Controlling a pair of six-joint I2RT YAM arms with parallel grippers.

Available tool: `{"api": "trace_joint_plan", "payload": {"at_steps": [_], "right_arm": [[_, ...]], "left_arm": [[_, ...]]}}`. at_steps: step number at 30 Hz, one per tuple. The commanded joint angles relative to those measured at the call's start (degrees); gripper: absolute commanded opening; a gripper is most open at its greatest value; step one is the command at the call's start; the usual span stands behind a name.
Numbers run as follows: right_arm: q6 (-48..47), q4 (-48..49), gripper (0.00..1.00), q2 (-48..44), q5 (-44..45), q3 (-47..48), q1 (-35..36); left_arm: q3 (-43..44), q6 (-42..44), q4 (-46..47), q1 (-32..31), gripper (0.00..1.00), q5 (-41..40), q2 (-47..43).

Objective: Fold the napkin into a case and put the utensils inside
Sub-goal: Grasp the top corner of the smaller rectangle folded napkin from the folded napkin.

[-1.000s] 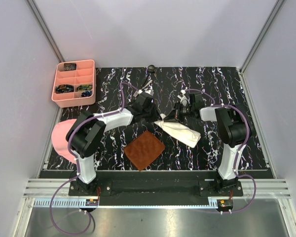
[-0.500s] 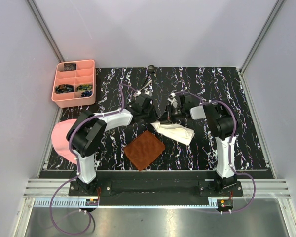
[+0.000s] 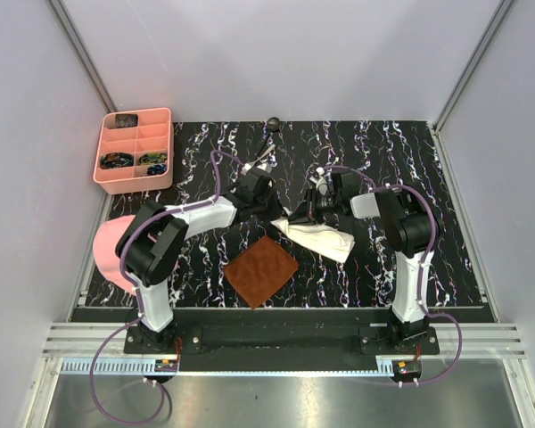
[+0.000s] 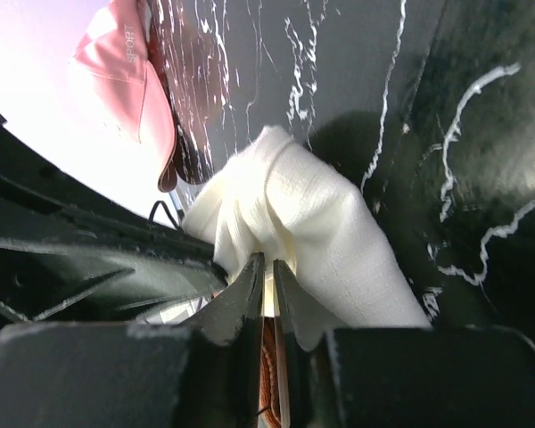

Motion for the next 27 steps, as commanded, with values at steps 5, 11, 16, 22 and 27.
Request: {"api": "trace_joint_plan", "payload": {"at_steps": [5,11,16,22,27], "right_arm": [[-0.9,1.2,0.18,-5.5,-0.3,-3.4,-0.2],[-1.0,0.9,0.18,-7.7,0.5,-4.2,-1.6],[-1.4,0.4,0.20,-6.7,-0.1,-3.1,-1.7],[-0.9,1.5,0.20,-4.6,-0.6,-2.1,-1.1],[0.5,3.2,0.20,-3.5,-0.8,-1.6,-0.4]], "left_arm": [[-0.7,1.9,1.7,0.4,0.00,-1.4,-3.5],[-1.1,2.3,1.0,0.4,0.00,-1.8,-4.4],[-1.1,2.0,1.6,0.3,0.00,-1.3,-4.0],[-1.0,1.8,1.8,0.3,0.00,-1.1,-3.9],[-1.1,1.8,2.0,0.2,0.00,-1.1,-3.9]]}}
